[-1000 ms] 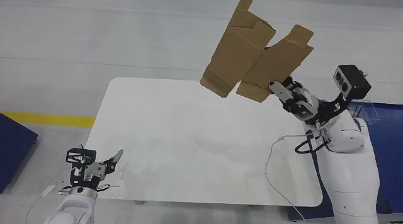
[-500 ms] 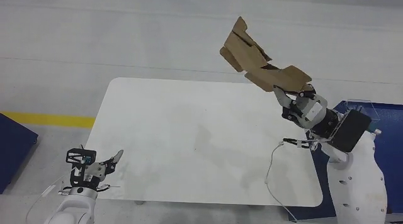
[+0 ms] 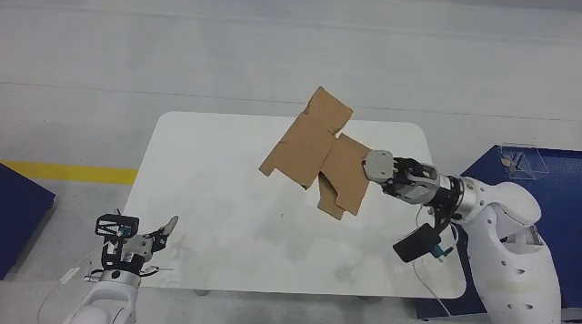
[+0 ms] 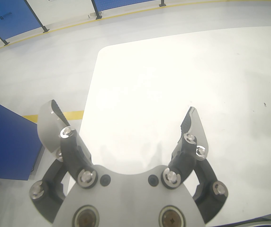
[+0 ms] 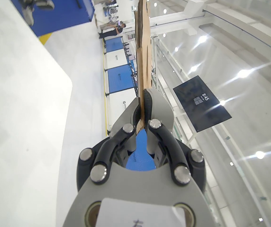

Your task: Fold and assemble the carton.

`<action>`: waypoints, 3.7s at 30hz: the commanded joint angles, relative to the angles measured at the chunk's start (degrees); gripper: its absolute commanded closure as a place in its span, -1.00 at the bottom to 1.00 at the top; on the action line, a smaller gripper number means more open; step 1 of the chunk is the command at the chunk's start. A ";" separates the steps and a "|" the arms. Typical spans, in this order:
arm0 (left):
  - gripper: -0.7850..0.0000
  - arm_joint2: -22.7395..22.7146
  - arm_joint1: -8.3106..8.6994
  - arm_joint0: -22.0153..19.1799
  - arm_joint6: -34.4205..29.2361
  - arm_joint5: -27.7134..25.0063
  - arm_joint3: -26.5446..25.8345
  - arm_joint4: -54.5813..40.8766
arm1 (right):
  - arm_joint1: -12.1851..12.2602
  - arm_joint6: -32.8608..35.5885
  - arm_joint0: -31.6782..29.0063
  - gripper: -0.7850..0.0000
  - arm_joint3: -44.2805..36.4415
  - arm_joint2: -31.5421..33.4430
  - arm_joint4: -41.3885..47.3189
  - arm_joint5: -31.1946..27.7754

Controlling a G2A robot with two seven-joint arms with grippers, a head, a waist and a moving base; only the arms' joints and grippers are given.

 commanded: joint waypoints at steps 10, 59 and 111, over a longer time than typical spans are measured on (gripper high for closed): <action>-1.00 0.00 0.00 0.00 0.00 0.00 0.00 0.00 | 0.65 -1.69 -0.52 1.00 -0.29 0.08 16.57 -10.76; -1.00 0.00 0.00 0.00 0.00 0.00 0.00 0.00 | 8.96 46.00 6.69 1.00 0.72 -28.53 133.42 -37.15; -1.00 0.00 0.00 0.00 0.00 0.00 0.00 0.00 | 7.75 119.65 -9.32 1.00 -5.04 -23.59 218.93 -2.73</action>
